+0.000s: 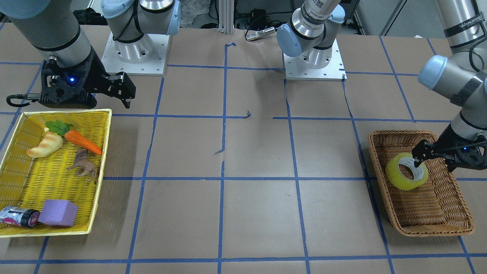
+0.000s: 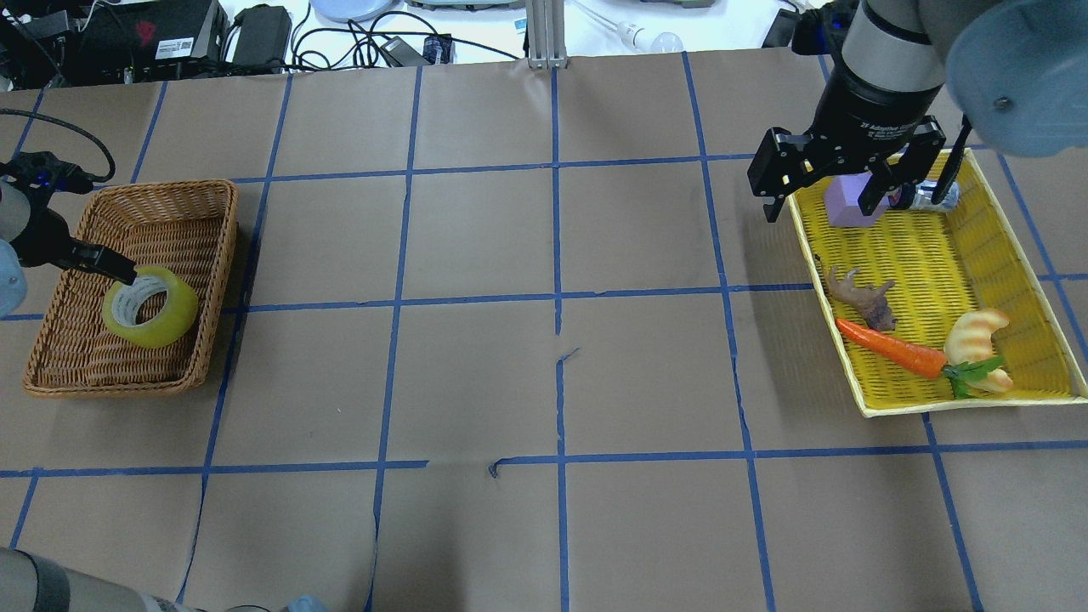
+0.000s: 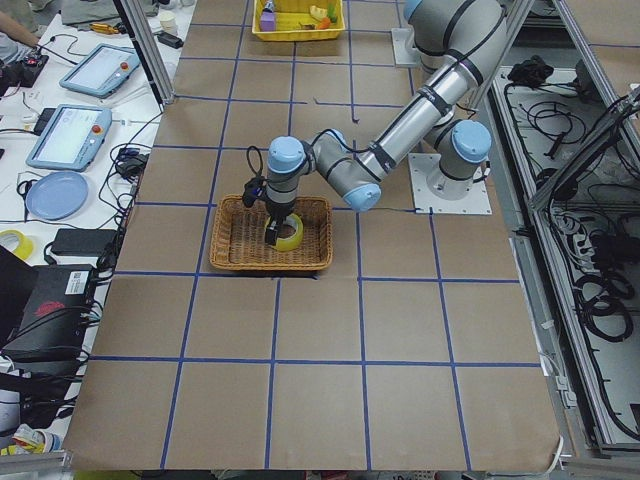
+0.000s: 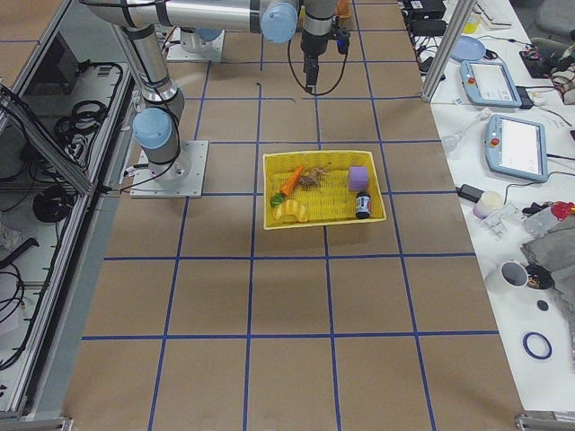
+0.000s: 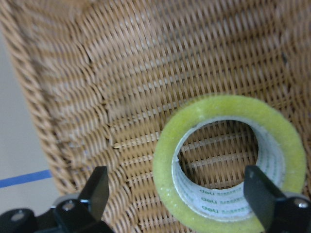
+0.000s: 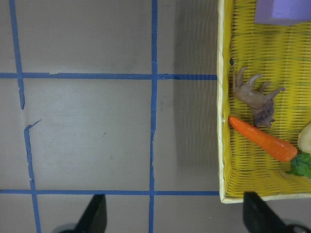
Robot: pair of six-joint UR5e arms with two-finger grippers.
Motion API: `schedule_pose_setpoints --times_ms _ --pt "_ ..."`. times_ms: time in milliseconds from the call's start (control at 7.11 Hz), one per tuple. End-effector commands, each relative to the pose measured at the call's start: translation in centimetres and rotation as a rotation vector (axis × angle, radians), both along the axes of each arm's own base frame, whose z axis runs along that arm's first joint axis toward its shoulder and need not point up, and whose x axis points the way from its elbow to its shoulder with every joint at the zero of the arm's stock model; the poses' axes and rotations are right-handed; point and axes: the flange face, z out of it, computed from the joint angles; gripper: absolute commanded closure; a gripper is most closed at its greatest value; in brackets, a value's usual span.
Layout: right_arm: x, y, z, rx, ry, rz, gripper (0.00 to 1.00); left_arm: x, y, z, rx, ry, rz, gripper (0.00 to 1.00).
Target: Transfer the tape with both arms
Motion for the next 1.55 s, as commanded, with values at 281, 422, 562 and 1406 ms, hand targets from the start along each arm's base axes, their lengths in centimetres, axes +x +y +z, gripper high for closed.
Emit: schedule_pose_setpoints --times_ms 281,422,562,1406 --pt "-0.4 0.0 -0.1 0.002 0.038 0.003 0.0 -14.7 -0.2 7.9 0.087 0.111 0.209 0.0" --pt "-0.4 0.0 -0.1 0.003 0.039 0.003 0.0 -19.2 0.2 9.1 0.124 0.125 0.225 0.0" --pt "-0.4 0.0 -0.1 0.002 0.038 0.003 0.0 -23.1 0.9 9.7 0.171 0.129 0.22 0.0" --pt "-0.2 0.0 0.1 -0.002 0.023 0.002 0.0 -33.1 3.2 19.1 0.257 0.124 0.222 0.0"
